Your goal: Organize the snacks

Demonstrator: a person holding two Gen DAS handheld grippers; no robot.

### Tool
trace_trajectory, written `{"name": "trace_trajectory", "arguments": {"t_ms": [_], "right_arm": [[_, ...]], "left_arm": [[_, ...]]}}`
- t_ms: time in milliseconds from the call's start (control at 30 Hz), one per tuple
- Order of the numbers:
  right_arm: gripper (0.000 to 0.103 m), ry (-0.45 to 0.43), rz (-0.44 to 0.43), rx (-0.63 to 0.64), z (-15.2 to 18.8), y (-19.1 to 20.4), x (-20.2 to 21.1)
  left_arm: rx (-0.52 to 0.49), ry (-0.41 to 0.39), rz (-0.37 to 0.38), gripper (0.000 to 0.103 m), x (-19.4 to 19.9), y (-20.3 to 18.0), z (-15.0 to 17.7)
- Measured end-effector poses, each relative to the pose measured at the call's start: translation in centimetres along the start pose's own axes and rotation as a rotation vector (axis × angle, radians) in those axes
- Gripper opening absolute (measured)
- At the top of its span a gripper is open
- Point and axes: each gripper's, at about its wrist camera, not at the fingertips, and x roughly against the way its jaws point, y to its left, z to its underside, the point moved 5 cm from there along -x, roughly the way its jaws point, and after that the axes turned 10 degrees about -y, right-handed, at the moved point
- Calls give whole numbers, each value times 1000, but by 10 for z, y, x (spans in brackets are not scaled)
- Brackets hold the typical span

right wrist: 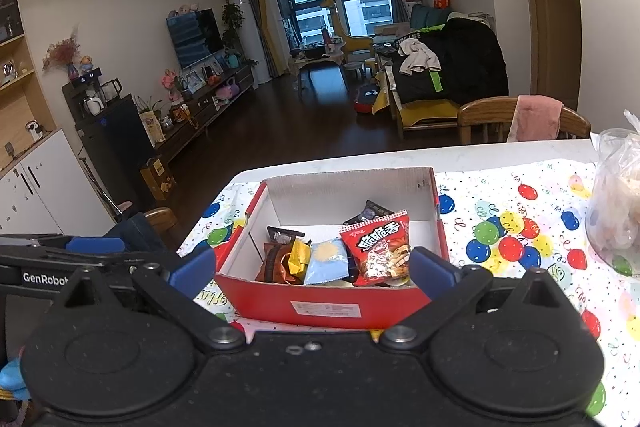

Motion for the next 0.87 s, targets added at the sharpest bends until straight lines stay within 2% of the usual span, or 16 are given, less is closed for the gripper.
{"name": "trace_trajectory", "arguments": {"t_ms": [400, 867], "right_arm": [[103, -19, 6, -17, -4, -2, 4], [103, -18, 24, -23, -2, -8, 8]], "left_arm": [[-1, -60, 0, 101, 14, -4, -7], [2, -34, 18, 101, 18, -6, -1]]}}
